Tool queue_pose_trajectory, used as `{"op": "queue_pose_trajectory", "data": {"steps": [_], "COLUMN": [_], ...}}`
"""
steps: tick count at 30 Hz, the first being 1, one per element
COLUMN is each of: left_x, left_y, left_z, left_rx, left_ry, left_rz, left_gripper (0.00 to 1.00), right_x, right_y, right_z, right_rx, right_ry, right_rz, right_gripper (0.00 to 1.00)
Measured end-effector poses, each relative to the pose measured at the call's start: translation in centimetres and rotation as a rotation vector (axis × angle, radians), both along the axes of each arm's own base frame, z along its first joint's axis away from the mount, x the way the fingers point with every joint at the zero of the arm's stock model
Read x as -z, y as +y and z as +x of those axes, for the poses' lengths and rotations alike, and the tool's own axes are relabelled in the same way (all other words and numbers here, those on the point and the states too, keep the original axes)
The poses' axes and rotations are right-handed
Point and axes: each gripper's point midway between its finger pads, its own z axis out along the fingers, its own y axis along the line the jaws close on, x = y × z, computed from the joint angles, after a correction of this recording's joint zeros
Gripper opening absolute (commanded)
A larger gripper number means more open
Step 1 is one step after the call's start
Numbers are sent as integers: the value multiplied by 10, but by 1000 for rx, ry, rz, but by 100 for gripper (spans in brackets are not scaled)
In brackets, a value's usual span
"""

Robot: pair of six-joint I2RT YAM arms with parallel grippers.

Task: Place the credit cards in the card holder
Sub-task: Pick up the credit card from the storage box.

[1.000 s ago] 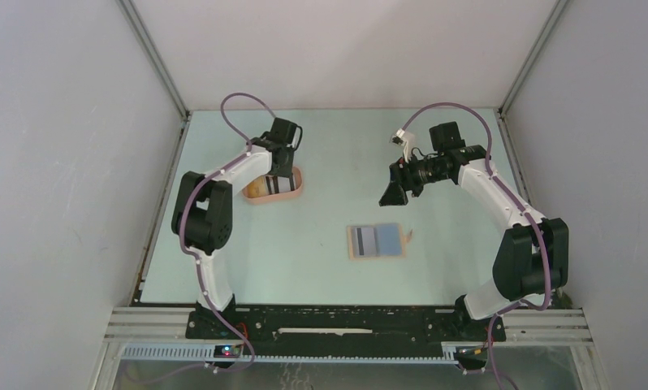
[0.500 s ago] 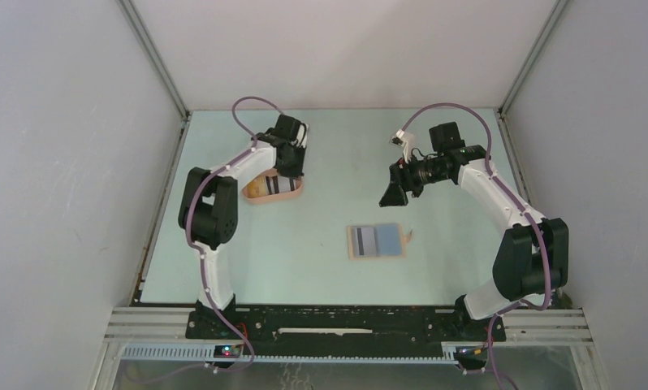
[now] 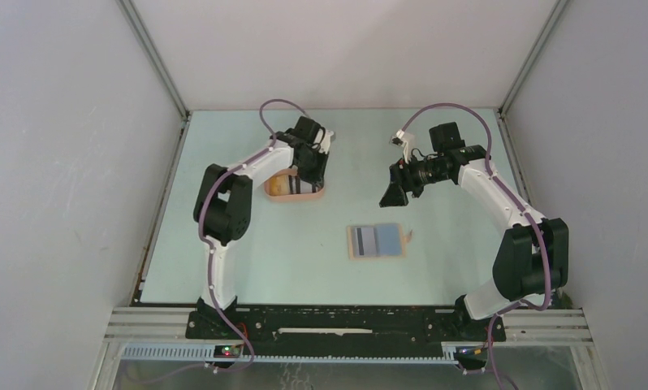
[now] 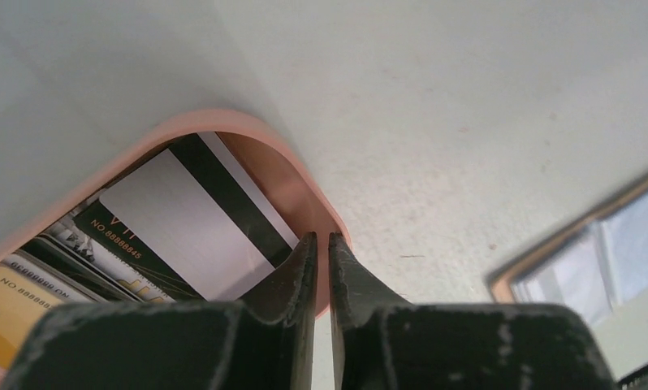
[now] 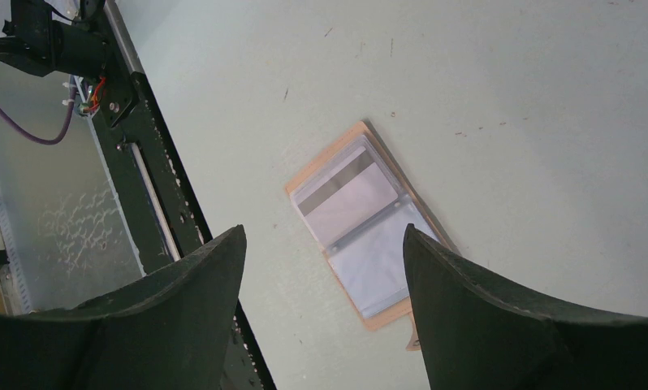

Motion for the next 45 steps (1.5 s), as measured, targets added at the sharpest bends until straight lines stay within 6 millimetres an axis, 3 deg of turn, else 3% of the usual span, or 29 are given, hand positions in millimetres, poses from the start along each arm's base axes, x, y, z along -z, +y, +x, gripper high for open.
{"op": "queue_pose_trajectory", "data": {"steps": [6,12,18,24,29,32,45], "left_x": [-2,-4,-25,-60,-33,-11,-1], "left_y": [-34,-40,-2,41,57,67,64], "left_z": [-21,-31,-21,10,26,21,24], "left_rx": [136,191,81,-96,-150,-150,-133], "left_ry": [34,33,-142,-356,-338,-290,-250], "left_rz": [-50,-64,62,217,353,421,447], "left_gripper": [16,25,56,66,67,67,69], "right_x": [-1,-3,-3,-3,-3,-3,-3], "right_y": [0,0,0,0,0,0,0], "right_z": [0,-1,-1,-1,-1,-1,-1], "right_rx": [0,0,-1,-3,-4,-4,-4], "right_ry": [-4,-9,-9,-11,-13,-12,-13], "right_rz": [1,2,2,2,1,1,1], "right_gripper": [80,80,80,80,80,80,80]}}
